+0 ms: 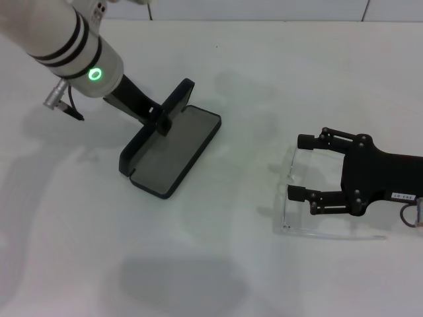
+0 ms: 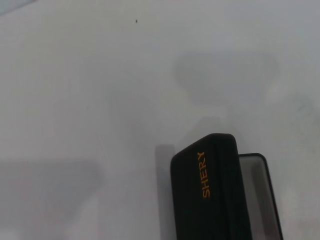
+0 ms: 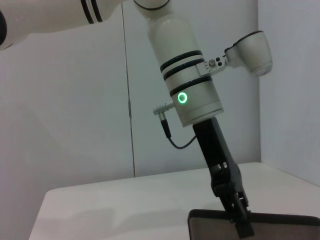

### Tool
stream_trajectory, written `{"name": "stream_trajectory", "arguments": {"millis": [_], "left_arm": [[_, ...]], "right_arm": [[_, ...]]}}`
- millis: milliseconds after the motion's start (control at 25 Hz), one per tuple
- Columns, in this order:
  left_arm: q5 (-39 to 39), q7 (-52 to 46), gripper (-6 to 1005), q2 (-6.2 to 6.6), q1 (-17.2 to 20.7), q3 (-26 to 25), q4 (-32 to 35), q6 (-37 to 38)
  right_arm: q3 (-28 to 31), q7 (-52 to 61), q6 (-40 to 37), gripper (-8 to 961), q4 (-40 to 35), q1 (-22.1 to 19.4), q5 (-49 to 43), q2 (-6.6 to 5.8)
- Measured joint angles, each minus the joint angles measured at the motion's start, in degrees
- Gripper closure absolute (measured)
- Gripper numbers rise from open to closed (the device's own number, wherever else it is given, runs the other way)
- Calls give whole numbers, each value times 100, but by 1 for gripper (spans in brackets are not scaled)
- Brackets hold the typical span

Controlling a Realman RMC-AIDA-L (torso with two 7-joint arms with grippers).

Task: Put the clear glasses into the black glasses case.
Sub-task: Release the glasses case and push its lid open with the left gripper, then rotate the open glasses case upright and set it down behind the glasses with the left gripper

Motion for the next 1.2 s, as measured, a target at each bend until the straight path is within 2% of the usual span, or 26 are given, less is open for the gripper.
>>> {"name": "stream_trajectory", "arguments": {"millis": [200, 640, 840, 960, 1200], "left_arm": [[3, 52, 699, 0, 35, 0, 183, -3], [15, 335, 783, 7, 59, -1, 369, -60], [16, 1090, 781, 5, 65, 2, 558, -160], [18, 1942, 774, 4, 150, 150, 727, -257], [70, 3490, 759, 1, 594, 948, 1218, -589]], "right_arm": [[0, 0, 42, 83, -8, 9, 0, 0], [0, 0, 94, 83, 0, 49, 25, -6], [18, 0, 104, 83, -1, 36, 35, -7], [50, 0, 106, 83, 17, 34, 35, 3], [60, -3, 100, 84, 42, -13, 37, 17]]}}
